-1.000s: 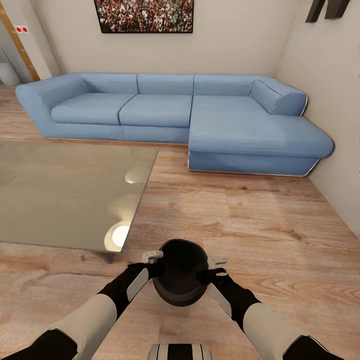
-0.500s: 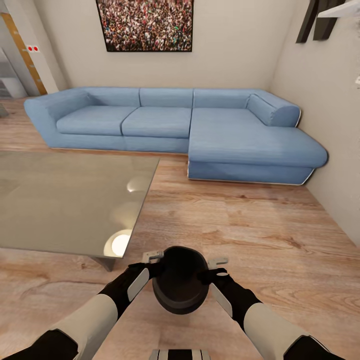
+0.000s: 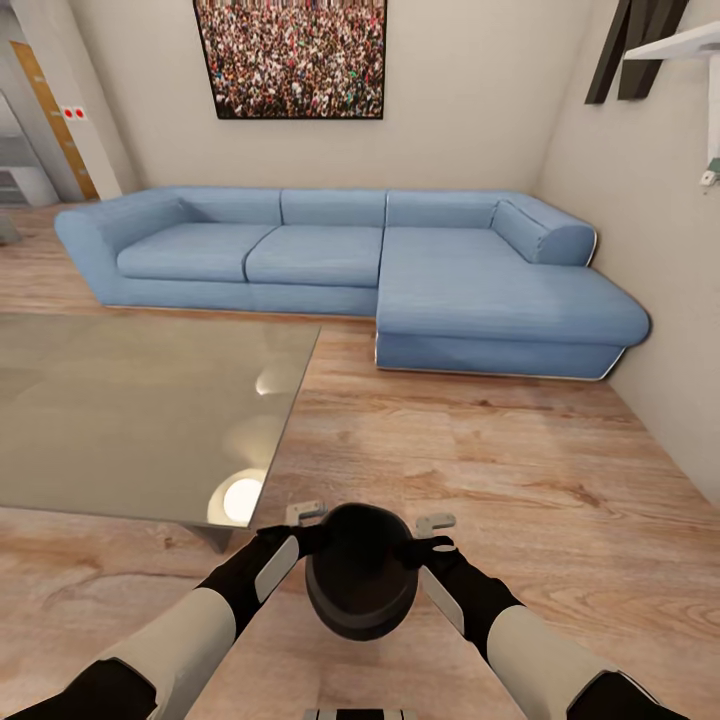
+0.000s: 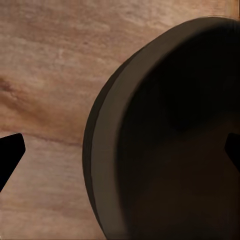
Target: Place each of the two pumpkins and all three candles from the living room inside a cabinet in the living room (use any cabinet), then make sure every cabinet is closed, and position the cauldron so it is next to a table in the living room.
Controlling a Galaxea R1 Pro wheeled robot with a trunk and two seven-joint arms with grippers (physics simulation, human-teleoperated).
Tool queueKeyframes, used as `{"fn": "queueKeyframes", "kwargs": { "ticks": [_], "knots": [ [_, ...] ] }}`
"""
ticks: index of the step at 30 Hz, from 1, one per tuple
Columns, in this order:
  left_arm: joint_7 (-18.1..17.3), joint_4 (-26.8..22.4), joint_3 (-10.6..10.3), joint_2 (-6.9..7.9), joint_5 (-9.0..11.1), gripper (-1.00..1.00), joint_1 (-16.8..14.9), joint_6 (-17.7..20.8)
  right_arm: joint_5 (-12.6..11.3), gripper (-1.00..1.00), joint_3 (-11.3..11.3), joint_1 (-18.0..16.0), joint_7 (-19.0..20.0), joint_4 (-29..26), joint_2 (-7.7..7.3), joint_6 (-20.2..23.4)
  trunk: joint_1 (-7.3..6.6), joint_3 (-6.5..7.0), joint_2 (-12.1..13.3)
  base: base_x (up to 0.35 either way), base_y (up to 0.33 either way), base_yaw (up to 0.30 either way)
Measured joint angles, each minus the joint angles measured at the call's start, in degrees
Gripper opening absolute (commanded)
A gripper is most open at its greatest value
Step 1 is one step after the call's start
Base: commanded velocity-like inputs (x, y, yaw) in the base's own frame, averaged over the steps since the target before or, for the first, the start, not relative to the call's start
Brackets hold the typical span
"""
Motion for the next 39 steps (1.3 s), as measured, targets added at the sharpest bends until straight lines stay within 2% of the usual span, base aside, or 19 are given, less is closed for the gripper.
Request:
{"fn": "queueKeyframes", "kwargs": {
  "ticks": [10, 21, 39],
  "knots": [
    [0.0, 0.0, 0.0, -0.01, 0.0, 1.0, 0.0, 0.0, 0.0, 1.0, 0.0, 0.0, 0.0, 0.0, 0.0, -0.1, -2.2, 1.8, 4.0, -0.178, 0.0, 0.0],
    [0.0, 0.0, 0.0, -0.01, 0.0, 1.0, 0.0, 0.0, 0.0, 1.0, 0.0, 0.0, -0.2, 0.0, 0.06, -0.1, -4.61, 3.77, 8.4, -0.045, 0.0, 0.0],
    [0.4, 1.1, -0.1, 0.07, -0.1, 1.0, 0.2, 0.4, 0.2, 1.0, 0.2, 0.1, -0.3, 0.7, 0.27, -0.1, -8.56, 7.0, 15.6, -0.314, 0.0, 0.0]
  ]
}}
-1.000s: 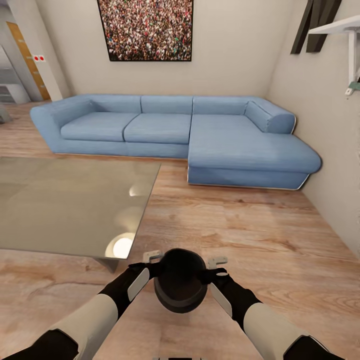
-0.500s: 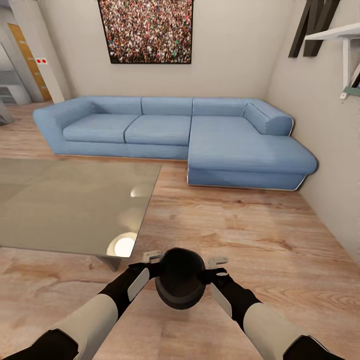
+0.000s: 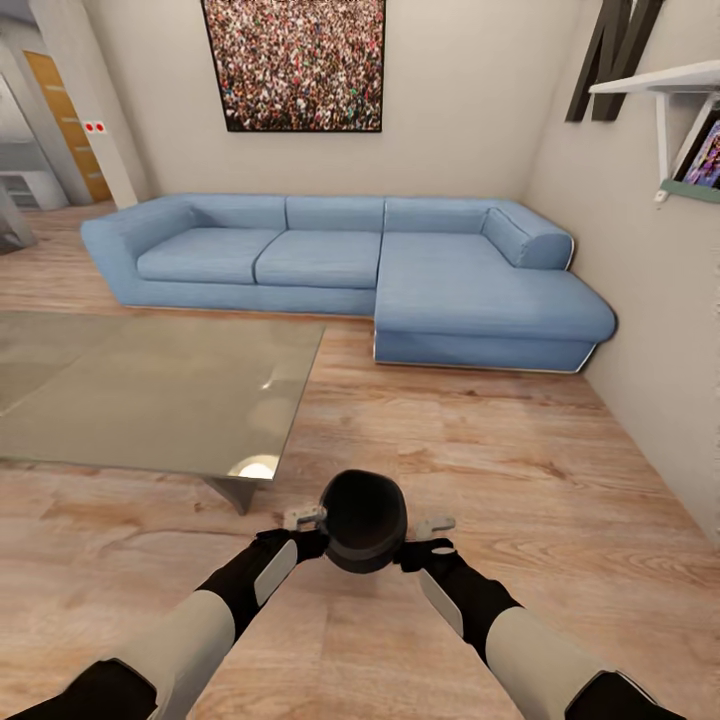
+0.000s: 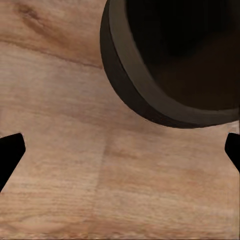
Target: Place each of the two pumpkins and all three candles from the living room inside a cabinet in the living room (use any cabinet), then make sure every cabinet is closed, and position the cauldron so it is next to a table in the living room.
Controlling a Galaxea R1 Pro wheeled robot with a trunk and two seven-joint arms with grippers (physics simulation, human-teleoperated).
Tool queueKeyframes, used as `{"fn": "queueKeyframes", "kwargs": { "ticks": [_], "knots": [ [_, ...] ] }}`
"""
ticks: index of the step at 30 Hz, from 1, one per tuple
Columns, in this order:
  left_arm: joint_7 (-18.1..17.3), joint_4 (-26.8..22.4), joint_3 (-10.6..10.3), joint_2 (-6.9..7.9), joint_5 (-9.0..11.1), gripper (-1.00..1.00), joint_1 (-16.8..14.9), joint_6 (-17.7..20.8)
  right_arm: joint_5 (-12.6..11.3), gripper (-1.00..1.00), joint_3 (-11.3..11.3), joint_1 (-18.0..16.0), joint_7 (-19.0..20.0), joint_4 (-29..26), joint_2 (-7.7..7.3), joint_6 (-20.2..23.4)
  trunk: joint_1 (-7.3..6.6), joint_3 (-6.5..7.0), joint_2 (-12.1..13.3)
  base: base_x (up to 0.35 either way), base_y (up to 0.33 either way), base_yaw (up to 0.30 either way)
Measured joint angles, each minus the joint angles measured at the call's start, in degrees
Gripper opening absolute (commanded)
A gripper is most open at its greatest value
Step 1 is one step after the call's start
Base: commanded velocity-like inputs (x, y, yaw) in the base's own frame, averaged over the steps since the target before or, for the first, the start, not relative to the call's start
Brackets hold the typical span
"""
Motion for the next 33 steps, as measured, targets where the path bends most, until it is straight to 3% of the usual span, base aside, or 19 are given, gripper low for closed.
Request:
{"fn": "queueKeyframes", "kwargs": {
  "ticks": [5, 9, 11, 15, 16, 20, 22, 28, 31, 33],
  "knots": [
    [0.0, 4.1, 0.0, 0.19, 0.1, 1.0, 0.4, -0.1, 0.0, 1.0, 0.0, 0.3, -0.1, 0.3, -0.16, 0.0, -1.1, 0.9, 2.0, -0.326, 0.0, 0.0],
    [-0.2, 14.0, 0.1, 0.19, 0.2, 1.0, 0.6, -1.1, -0.1, 1.0, 0.0, 0.8, -0.2, 1.0, -0.48, 0.0, -1.98, 1.61, 3.6, -0.28, 0.0, 0.0],
    [-0.3, 18.7, 0.1, 0.25, 0.2, 1.0, 0.8, -3.4, -0.1, 1.0, 0.0, 1.4, -0.2, 3.4, -0.46, -0.6, -2.2, 1.79, 4.0, -0.21, 0.0, 0.03],
    [-0.3, 25.8, 0.2, 0.52, 0.2, 1.0, 2.0, -10.0, -0.1, 1.0, 0.1, 2.2, -0.2, 12.9, -0.39, -8.4, -2.2, 1.84, 4.0, -0.094, 0.0, 0.198],
    [-0.3, 26.7, 0.2, 0.59, 0.2, 1.0, 3.2, -11.1, -0.1, 1.0, 0.0, 2.4, -0.2, 17.6, -0.35, -12.4, -2.2, 1.85, 4.0, -0.024, 0.0, 0.261],
    [-0.4, 27.2, 0.2, 0.67, 0.2, 1.0, 5.7, -11.8, -0.2, 1.0, 0.0, 3.9, -0.2, 22.6, -0.17, -17.6, -2.2, 1.89, 4.0, -0.007, 0.0, 0.279],
    [-0.4, 27.3, 0.6, 1.58, 0.6, 1.0, 6.3, -11.8, -0.3, 1.0, 0.0, 5.7, 0.0, 23.0, -0.2, -18.5, -2.2, 1.9, 4.0, -0.001, 0.0, 0.287],
    [-0.5, 27.4, 2.7, 3.27, 6.8, 1.0, 8.9, -14.4, -0.4, 1.0, 0.0, 8.1, 0.4, 23.1, -0.13, -18.8, -2.2, 1.9, 4.0, 0.0, 0.0, 0.288],
    [-0.5, 27.4, 2.9, 3.62, 8.0, 1.0, 10.3, -16.2, -0.2, 1.0, 0.1, 9.1, 0.4, 23.2, 0.08, -20.1, -2.2, 1.91, 4.0, 0.0, 0.0, 0.289],
    [-0.5, 27.5, 2.9, 4.71, 8.2, 1.0, 10.9, -16.9, -0.4, 1.0, 0.1, 9.8, 0.4, 23.3, 0.15, -22.2, -2.2, 1.91, 4.0, 0.0, 0.0, 0.289]
  ]
}}
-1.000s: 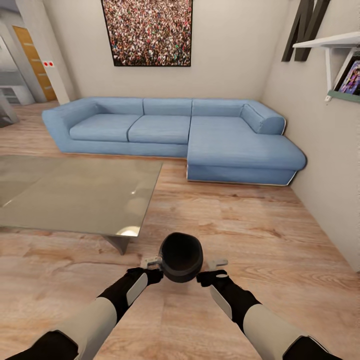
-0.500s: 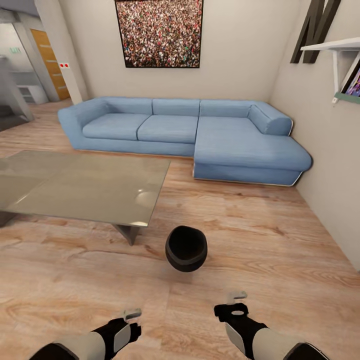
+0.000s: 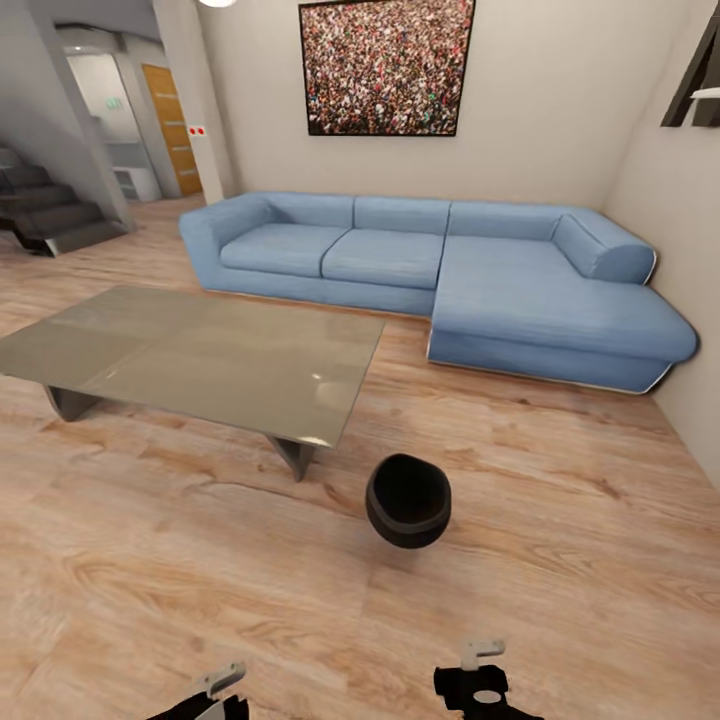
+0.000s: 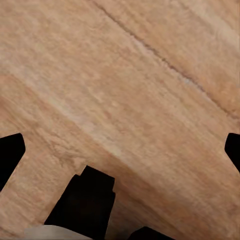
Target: Place each of the two pumpkins and all three candles from the living room inside a cabinet in the living room (use any cabinet), then make sure every cabinet is closed, and position the cauldron so it is next to a table in the living room.
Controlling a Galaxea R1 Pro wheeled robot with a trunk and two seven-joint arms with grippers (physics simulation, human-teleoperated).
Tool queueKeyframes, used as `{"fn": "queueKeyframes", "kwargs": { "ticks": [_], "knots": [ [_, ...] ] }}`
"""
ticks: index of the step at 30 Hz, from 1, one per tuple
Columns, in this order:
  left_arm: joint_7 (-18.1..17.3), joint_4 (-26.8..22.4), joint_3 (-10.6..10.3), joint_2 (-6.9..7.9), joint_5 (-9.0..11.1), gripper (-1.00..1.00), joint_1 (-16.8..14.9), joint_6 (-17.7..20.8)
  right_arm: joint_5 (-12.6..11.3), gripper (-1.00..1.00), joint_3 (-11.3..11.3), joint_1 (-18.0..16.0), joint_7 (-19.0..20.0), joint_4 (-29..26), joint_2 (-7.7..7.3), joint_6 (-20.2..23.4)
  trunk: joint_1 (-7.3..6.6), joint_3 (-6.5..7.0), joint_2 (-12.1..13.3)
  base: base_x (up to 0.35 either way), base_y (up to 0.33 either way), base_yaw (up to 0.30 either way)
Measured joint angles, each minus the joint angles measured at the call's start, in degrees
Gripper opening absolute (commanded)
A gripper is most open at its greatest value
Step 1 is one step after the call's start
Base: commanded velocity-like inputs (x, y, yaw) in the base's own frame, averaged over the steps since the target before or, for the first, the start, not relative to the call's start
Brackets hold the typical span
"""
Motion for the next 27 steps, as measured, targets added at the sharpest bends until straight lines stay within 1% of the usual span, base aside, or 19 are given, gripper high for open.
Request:
{"fn": "queueKeyframes", "kwargs": {
  "ticks": [2, 4, 7, 13, 17, 22, 27],
  "knots": [
    [0.0, 0.0, 0.0, 0.74, 0.1, 1.0, 0.4, -0.2, -0.2, 1.0, 0.0, 0.4, 0.0, 0.0, -0.02, -1.3, 0.0, 0.0, 0.0, 0.0, 0.0, 0.289],
    [0.0, 0.0, 0.0, 1.08, 0.1, 1.0, 0.7, -0.3, -0.2, 1.0, 0.0, 1.0, 0.0, 0.0, 0.04, -1.9, 0.0, 0.0, 0.0, 0.0, 0.0, 0.289],
    [0.0, 0.0, 0.0, 1.23, 0.2, 1.0, 1.0, -0.4, -0.2, 1.0, 0.0, 2.2, 0.0, -0.2, 0.09, -2.3, 0.0, 0.0, 0.0, 0.0, 0.0, 0.289],
    [-0.1, 0.0, 0.0, 1.17, 0.1, 1.0, 1.3, -0.3, 0.2, 1.0, 0.0, 2.5, 0.1, -0.2, 0.1, -2.4, 0.0, 0.0, 0.0, 0.0, 0.0, 0.289],
    [-0.1, 0.0, -0.1, 0.96, -0.1, 1.0, 1.3, -0.3, 0.4, 1.0, 0.0, 2.5, 0.1, -0.2, 0.1, -2.4, -0.87, 0.72, 1.6, 0.0, 0.0, 0.259],
    [-0.7, 0.0, -0.1, 0.85, -0.2, 1.0, 1.3, -0.3, 0.4, 1.0, 0.1, 2.5, 0.1, -0.2, 0.01, -2.3, -1.97, 1.61, 3.6, 0.0, 0.0, 0.032],
    [-1.0, 0.0, -0.1, 0.75, -0.2, 1.0, 1.4, -0.3, 0.3, 1.0, 0.1, 2.6, 0.1, -0.2, 0.06, -2.4, -3.07, 2.42, 5.6, 0.0, 0.0, 0.266]
  ]
}}
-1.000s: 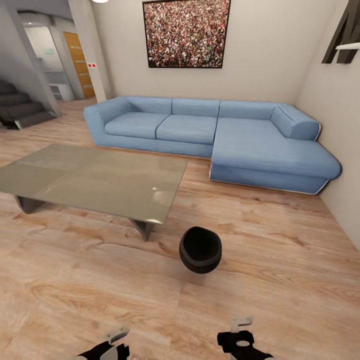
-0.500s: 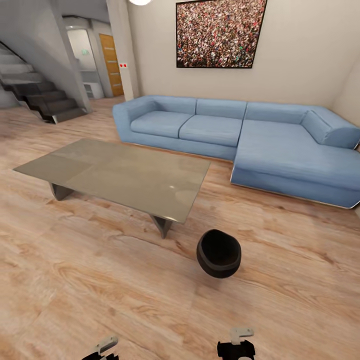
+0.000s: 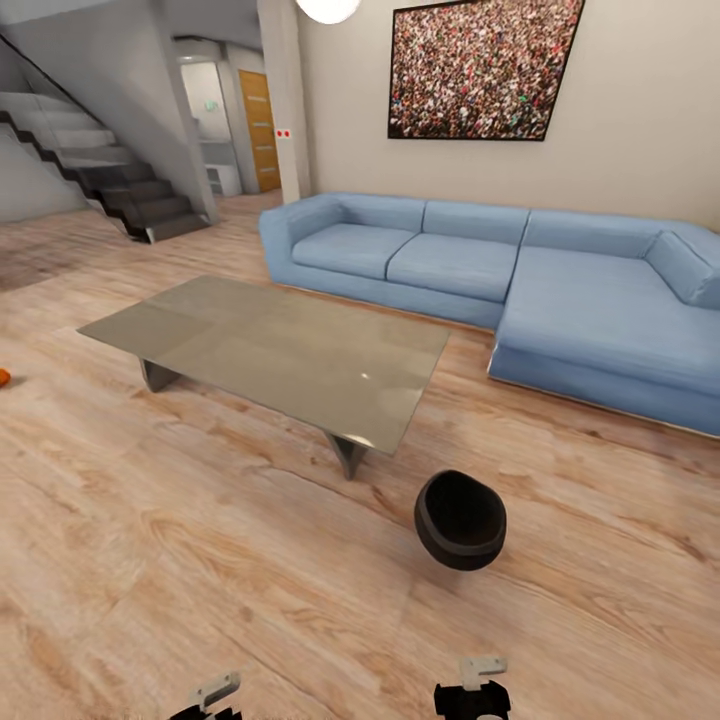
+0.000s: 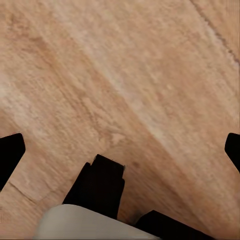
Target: Place each of the two pumpkins and all three candles from the living room inside a cabinet in the living room (use any cabinet), then make sure every cabinet is closed, and position the cauldron so it is next to a table in the living room.
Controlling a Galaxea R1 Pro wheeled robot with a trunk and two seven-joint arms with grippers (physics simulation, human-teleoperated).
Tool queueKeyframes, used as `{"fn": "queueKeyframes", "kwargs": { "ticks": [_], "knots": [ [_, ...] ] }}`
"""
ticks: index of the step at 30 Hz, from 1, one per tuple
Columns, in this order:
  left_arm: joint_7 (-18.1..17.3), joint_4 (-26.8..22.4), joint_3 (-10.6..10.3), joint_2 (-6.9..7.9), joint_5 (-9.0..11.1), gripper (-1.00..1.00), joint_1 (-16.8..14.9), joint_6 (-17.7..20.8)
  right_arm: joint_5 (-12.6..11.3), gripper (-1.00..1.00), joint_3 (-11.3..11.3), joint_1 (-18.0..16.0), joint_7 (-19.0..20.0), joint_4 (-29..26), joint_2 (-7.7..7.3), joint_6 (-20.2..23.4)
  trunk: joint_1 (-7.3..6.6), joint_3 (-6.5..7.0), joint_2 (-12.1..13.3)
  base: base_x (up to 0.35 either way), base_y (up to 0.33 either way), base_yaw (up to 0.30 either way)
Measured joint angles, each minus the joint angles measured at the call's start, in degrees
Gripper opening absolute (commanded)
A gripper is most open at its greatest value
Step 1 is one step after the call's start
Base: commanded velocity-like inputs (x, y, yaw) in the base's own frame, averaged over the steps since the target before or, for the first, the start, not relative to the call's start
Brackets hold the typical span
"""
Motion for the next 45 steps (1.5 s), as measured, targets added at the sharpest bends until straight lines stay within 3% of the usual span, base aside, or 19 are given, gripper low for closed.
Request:
{"fn": "queueKeyframes", "kwargs": {
  "ticks": [10, 45],
  "knots": [
    [0.0, 0.0, 0.0, 0.0, 0.0, 1.0, 0.0, 0.0, 0.0, 1.0, 0.0, 0.0, 0.0, 0.0, -0.04, 0.0, -2.2, 1.69, 4.0, 0.0, 0.0, 0.284],
    [-0.1, -0.1, 0.0, -0.26, 0.0, 1.0, 0.0, 0.0, 0.0, 1.0, 0.0, 0.1, 0.0, 0.0, 0.04, 0.0, -2.2, 1.69, 4.0, 0.0, 0.0, 0.289]
  ]
}}
